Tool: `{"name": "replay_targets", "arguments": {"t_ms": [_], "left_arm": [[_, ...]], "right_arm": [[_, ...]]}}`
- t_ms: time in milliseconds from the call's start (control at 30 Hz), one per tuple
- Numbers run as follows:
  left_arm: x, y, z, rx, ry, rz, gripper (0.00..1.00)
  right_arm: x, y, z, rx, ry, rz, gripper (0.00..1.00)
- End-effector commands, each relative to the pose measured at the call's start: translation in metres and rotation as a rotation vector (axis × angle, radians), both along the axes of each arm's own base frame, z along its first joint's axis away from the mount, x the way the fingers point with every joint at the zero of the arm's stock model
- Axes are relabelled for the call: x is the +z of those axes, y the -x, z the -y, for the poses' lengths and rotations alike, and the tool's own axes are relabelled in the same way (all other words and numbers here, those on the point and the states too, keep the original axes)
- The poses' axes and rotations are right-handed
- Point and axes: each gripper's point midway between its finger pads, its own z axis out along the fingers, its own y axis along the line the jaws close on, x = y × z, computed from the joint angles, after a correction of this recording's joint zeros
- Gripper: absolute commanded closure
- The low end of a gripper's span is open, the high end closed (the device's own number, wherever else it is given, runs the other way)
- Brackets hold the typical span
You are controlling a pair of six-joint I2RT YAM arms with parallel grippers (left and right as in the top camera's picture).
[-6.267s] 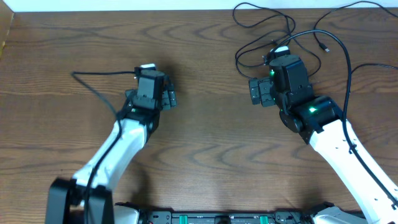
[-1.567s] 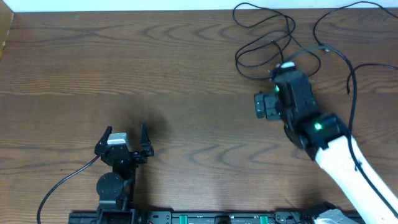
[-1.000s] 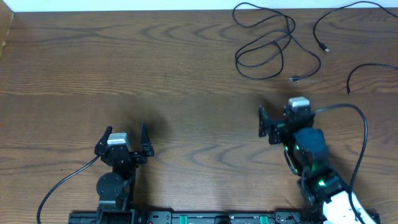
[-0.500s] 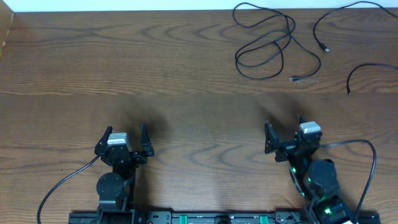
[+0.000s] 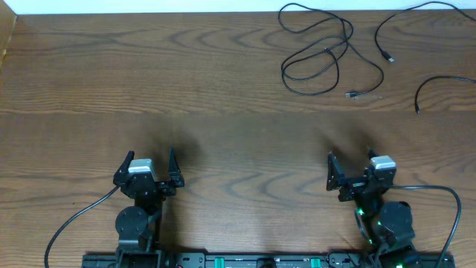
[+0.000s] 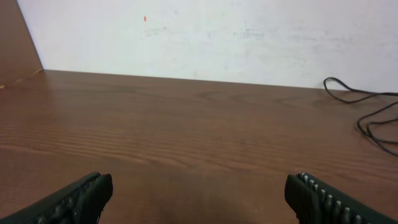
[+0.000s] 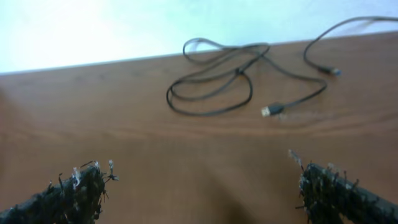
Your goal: Untangle cables
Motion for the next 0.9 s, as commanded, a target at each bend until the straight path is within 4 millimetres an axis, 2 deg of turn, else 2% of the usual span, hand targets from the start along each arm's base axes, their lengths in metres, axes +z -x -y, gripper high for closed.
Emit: {"name": "replay_targets", "arguments": {"t_ms": [0, 100, 367, 700, 867], "left_arm": [[-0.018, 0.001, -0.002, 0.008, -0.016, -0.054, 0.07], [-0.018, 0.001, -0.002, 0.008, -0.016, -0.055, 0.07], [-0.018, 0.001, -0.002, 0.008, -0.016, -0.054, 0.07], [-0.018, 0.001, -0.002, 0.008, -0.016, -0.054, 0.06], [-0.018, 0.001, -0.002, 0.008, -0.016, -0.055, 0.07]], "right_arm": [[0.013, 0.001, 0.007, -0.008, -0.019, 0.054, 0.01], [0.021, 0.0, 0.015, -0.034, -0.028, 0.089, 0.01], [0.019, -0.001, 0.025, -0.051, 0.076, 0.102, 0.01], [0.019, -0.003, 0.051, -0.149, 0.197, 0.108, 0.01], [0.019, -0.003, 0.057, -0.171, 0.201, 0.108, 0.01]]}}
